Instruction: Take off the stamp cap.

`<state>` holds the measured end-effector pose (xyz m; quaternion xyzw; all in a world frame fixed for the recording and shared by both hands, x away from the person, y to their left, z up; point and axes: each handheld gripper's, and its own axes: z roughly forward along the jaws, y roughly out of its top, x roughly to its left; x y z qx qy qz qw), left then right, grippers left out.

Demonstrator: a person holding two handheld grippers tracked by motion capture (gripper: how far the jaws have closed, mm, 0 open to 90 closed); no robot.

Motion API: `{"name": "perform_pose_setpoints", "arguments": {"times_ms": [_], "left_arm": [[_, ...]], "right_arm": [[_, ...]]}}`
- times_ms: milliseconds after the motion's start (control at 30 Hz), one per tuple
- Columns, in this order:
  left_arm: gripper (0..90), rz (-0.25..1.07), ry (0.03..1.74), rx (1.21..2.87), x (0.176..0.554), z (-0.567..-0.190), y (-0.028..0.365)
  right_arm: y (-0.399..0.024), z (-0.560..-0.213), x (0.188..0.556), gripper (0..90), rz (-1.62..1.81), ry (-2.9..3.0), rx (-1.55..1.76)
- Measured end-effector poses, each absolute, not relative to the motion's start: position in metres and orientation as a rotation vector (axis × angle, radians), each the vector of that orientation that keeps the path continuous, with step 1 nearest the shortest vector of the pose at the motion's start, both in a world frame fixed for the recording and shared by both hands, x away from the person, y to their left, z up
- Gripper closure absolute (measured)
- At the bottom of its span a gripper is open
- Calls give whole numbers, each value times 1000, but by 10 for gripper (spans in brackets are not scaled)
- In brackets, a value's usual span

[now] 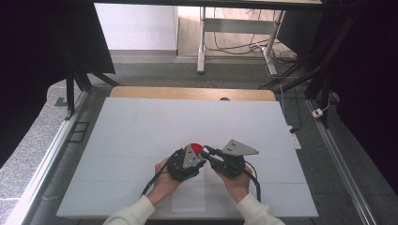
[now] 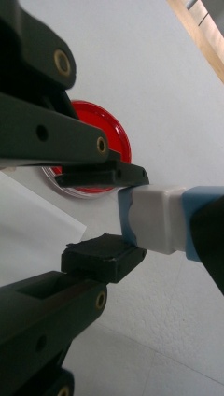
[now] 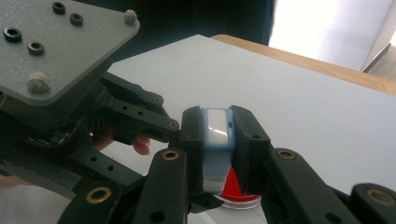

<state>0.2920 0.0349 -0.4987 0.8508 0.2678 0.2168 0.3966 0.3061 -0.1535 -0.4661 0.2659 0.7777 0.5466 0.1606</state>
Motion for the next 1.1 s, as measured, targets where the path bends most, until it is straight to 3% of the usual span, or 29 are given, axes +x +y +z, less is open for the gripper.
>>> {"name": "perform_pose_setpoints", "arguments": {"times_ms": [1100], "left_arm": [[660, 531, 667, 2155, 294, -499, 39]], "right_arm": [[-154, -468, 306, 751, 1578, 2210, 797]]}}
